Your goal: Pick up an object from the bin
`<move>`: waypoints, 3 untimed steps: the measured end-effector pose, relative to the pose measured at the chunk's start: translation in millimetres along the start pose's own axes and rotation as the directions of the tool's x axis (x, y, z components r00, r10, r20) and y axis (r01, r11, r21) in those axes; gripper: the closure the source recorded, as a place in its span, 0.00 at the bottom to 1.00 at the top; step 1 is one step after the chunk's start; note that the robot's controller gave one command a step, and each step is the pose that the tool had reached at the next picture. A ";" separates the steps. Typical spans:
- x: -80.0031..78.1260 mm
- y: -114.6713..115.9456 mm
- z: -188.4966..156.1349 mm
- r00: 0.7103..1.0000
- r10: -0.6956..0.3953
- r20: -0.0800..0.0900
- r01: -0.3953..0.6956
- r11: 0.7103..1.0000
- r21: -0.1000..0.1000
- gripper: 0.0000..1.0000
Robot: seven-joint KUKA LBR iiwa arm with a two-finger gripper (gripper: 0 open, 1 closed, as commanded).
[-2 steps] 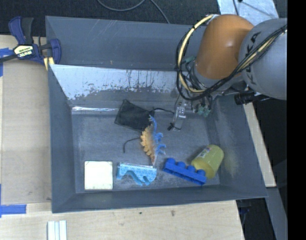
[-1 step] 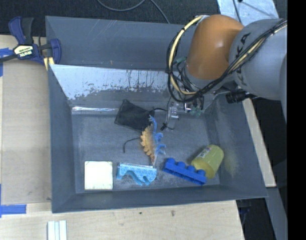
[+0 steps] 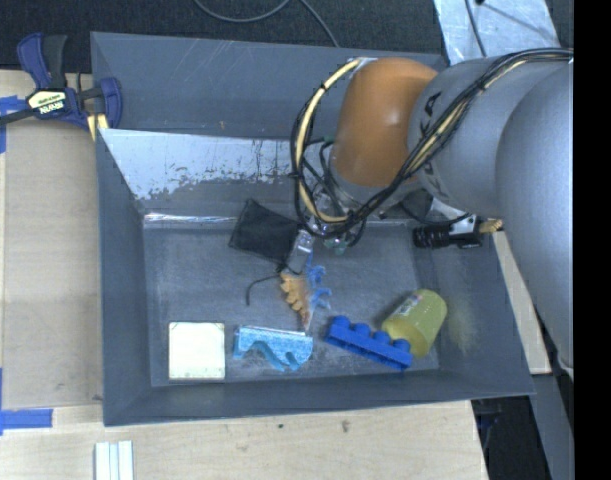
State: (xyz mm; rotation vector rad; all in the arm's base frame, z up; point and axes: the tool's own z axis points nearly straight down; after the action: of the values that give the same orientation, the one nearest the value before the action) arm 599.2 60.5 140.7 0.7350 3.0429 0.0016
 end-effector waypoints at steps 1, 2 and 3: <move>26.7 38.4 9.8 0.996 -0.084 -0.001 0.084 0.996 0.000 0.00; 26.6 52.4 -6.1 0.955 -0.296 0.002 0.296 0.955 -0.002 0.00; 34.3 55.8 -18.7 0.792 -0.610 0.004 0.610 0.792 0.000 0.00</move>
Offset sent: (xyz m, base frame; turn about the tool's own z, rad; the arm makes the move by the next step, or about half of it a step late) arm 0.0067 0.0559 0.0235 -0.4721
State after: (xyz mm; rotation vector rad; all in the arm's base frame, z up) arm 593.9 125.8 159.2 -0.2851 3.1132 -0.0029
